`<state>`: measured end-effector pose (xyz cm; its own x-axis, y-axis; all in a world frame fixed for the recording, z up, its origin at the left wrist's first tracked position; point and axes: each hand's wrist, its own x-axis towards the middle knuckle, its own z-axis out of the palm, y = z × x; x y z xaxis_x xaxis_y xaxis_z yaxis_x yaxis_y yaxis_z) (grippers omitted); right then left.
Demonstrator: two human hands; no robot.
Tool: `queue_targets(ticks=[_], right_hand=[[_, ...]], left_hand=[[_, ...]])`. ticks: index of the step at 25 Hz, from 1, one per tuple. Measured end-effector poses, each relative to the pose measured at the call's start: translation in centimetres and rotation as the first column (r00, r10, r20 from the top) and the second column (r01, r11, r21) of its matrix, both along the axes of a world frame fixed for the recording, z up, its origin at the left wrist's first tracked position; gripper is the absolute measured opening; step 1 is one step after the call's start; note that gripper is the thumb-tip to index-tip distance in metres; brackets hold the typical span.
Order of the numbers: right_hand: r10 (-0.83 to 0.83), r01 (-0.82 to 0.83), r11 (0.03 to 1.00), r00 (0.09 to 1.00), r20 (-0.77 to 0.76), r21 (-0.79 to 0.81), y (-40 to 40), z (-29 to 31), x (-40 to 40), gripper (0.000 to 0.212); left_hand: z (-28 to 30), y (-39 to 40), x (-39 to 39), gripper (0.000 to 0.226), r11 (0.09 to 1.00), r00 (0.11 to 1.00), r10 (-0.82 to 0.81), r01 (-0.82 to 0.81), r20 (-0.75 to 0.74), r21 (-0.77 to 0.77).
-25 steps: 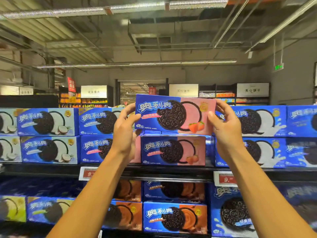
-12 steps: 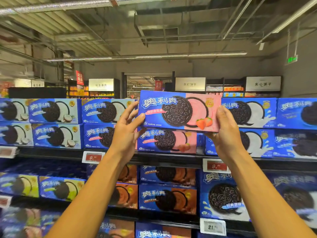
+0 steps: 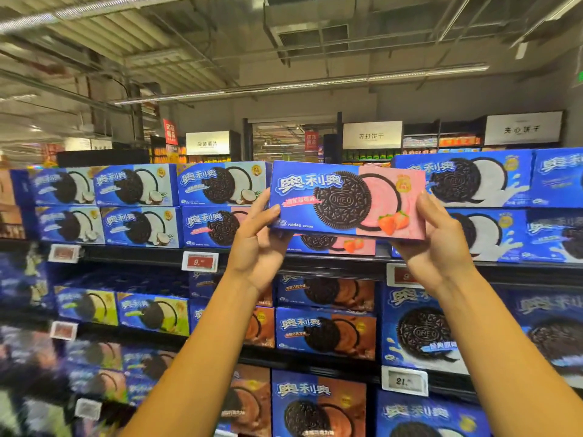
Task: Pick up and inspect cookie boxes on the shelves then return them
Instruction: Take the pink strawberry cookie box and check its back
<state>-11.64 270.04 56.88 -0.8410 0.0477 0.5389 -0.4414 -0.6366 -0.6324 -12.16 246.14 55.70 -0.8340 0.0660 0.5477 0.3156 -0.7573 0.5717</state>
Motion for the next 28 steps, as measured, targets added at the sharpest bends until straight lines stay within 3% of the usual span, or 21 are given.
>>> queue_targets(ticks=[3,6,9,13,17,20,21,24,28], right_hand=[[0.06,-0.06,0.997,0.998,-0.012,-0.041,-0.3,-0.3,0.5,0.042],[0.209,-0.203,0.964,0.978,0.022,-0.173,-0.7,-0.9,1.0,0.04],[0.26,-0.226,0.932,0.962,0.089,-0.284,-2.0,-1.4,1.2,0.03],[0.24,-0.204,0.926,0.968,0.078,-0.318,-4.8,-1.6,1.5,0.056],[0.225,-0.19,0.929,0.971,0.077,-0.317,-7.4,-2.2,1.6,0.063],[0.233,-0.205,0.92,0.971,0.046,-0.335,-8.6,-2.7,1.3,0.075],[0.199,-0.174,0.933,0.979,0.051,-0.315,-9.1,-2.9,1.2,0.072],[0.048,-0.01,0.971,0.987,0.155,-0.238,-10.5,-4.0,0.7,0.022],[0.049,0.041,0.949,0.96,0.275,-0.314,-12.4,-5.4,-0.1,0.024]], left_hand=[[-0.7,-0.5,-0.1,0.065,0.999,0.999,-0.047,0.047,-0.019,0.028],[-1.4,-1.3,-0.5,0.053,0.992,0.993,-0.111,0.114,-0.049,0.048],[-2.1,-2.6,-0.9,0.044,0.982,0.984,-0.174,0.177,-0.044,0.061],[-2.6,-5.0,-1.4,0.061,0.973,0.979,-0.204,0.202,0.013,0.109],[-2.8,-7.7,-1.2,0.045,0.964,0.968,-0.249,0.245,0.02,0.105],[-2.9,-8.9,-0.4,0.056,0.957,0.964,-0.26,0.25,0.052,0.147],[-2.7,-9.4,-0.1,0.059,0.962,0.969,-0.241,0.231,0.053,0.149],[-2.2,-10.5,1.2,0.053,0.992,0.994,-0.108,0.107,0.014,0.061],[-1.9,-9.7,3.8,0.043,0.997,1.0,0.003,-0.005,-0.029,-0.082]])
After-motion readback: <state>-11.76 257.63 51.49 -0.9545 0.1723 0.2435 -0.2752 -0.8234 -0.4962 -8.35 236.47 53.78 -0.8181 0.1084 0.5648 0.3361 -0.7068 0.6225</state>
